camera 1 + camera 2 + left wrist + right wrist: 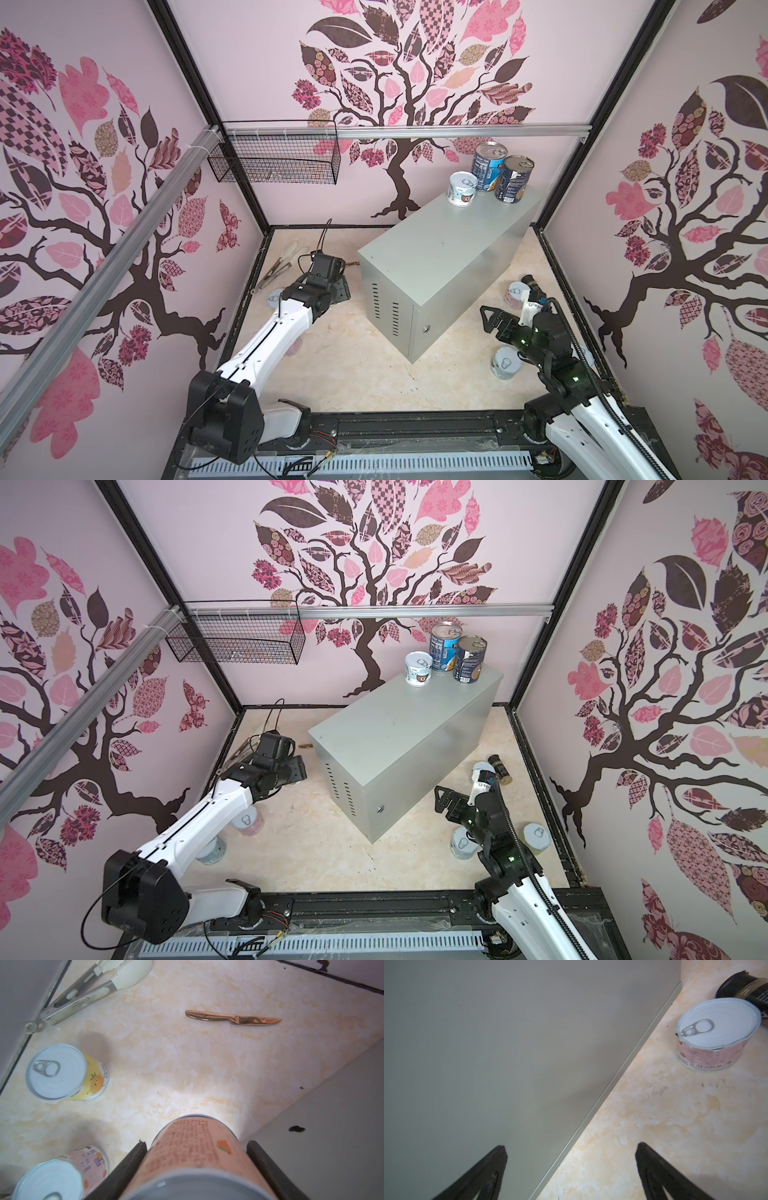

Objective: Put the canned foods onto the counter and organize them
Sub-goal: 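Lift the orange-labelled can with the left gripper onto the cabinet top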

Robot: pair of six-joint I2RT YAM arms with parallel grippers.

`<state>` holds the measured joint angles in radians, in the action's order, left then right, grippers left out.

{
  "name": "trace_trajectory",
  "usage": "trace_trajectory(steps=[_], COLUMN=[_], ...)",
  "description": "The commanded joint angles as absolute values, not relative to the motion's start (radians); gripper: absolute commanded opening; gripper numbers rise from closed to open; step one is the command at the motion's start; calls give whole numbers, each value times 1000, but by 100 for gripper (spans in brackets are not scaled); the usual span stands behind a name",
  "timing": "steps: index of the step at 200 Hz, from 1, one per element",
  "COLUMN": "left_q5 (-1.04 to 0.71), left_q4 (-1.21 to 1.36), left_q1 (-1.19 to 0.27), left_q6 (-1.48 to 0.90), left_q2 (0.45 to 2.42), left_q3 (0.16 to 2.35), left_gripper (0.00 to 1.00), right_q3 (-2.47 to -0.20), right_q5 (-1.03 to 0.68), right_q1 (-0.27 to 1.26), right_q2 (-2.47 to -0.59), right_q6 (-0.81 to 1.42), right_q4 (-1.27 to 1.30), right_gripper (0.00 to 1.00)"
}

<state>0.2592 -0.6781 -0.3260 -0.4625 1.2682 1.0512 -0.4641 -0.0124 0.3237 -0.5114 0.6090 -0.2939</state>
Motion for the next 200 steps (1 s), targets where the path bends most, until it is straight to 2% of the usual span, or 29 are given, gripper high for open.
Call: trace_trajectory(steps=[1,35,69,123,200], left_q5=[217,171,125,152,241], left_q4=[-772,-937,-1122,-1319,-1365], left_q1=[-328,-346,-410,-596,-862], left_q6=[-391,-317,-241,-171,-91], left_q2=[1180,1102,1137,1315,1646], left_q3=[1171,1338,1604,2071,2412], left_gripper=[53,53,53,53,52], right_q3=[-542,-611,-649,-712,-761], right_q5=[-31,-28,-58,-59,-72], right_q1=[322,322,322,323,322], right_q2=[-515,-528,-551,-581,-561], right_q6=[589,552,551,516,492], right_q4=[-353,-406,-428,-462,-508], right_gripper=[100,100,100,100,100])
